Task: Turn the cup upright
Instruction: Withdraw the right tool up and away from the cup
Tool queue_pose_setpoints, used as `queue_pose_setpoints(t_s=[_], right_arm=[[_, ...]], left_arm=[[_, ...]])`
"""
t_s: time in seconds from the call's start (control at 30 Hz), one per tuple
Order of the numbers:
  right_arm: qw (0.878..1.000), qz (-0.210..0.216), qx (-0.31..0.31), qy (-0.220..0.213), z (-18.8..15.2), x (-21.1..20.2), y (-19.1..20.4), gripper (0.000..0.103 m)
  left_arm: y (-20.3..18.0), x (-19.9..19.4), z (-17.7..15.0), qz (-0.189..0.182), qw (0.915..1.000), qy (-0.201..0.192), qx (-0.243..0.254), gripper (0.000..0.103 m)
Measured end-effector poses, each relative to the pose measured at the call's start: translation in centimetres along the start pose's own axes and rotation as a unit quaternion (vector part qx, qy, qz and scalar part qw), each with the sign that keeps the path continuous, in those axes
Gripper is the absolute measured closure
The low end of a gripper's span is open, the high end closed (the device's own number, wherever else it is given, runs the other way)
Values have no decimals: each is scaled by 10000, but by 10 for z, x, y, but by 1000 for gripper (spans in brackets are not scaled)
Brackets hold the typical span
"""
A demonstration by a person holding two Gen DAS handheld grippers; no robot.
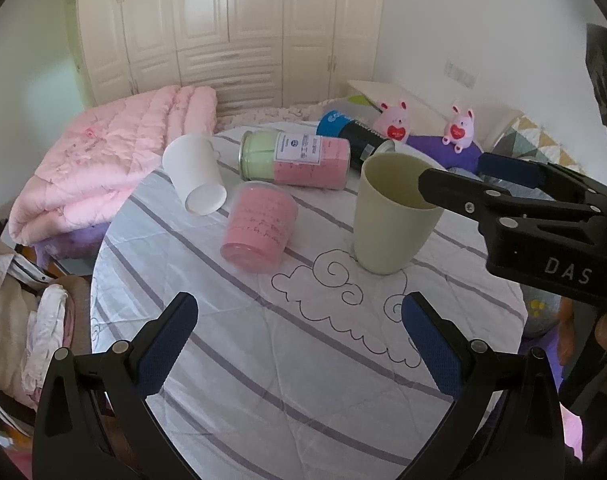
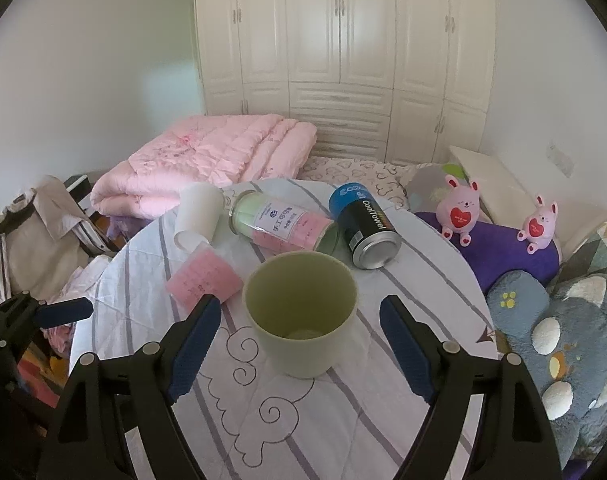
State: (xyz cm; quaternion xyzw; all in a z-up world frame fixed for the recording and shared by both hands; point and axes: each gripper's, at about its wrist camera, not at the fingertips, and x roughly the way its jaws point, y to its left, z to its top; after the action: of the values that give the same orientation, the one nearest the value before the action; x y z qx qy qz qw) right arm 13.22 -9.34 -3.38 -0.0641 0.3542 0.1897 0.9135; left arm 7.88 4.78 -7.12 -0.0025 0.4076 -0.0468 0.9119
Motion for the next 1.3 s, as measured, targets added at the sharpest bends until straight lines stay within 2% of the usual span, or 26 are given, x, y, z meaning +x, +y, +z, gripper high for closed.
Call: queue_pose_setpoints(t_s=[0.37,0.63,0.77,1.07,1.3], right_arm=[[9998,-8,176,-105,7,-45,-5,20],[9984,-4,179,-535,16,-80,-7,20],[9961,-237,152,-830,17,-98,-9,20],[9899,-544,263,-1283,13,-112,-17,20],[9867,-558,364,-1484,12,-116,-26,20]], left_arm=[[-2,-44,12,168,9981,-581,-77,0],[-8,-80,30,307,9921,-1207,-164,0],[-16,-93,34,441,9881,-1468,-134,0],[-28,-102,42,570,9842,-1661,-216,0],[-35,-102,48,604,9827,-1736,-221,0]])
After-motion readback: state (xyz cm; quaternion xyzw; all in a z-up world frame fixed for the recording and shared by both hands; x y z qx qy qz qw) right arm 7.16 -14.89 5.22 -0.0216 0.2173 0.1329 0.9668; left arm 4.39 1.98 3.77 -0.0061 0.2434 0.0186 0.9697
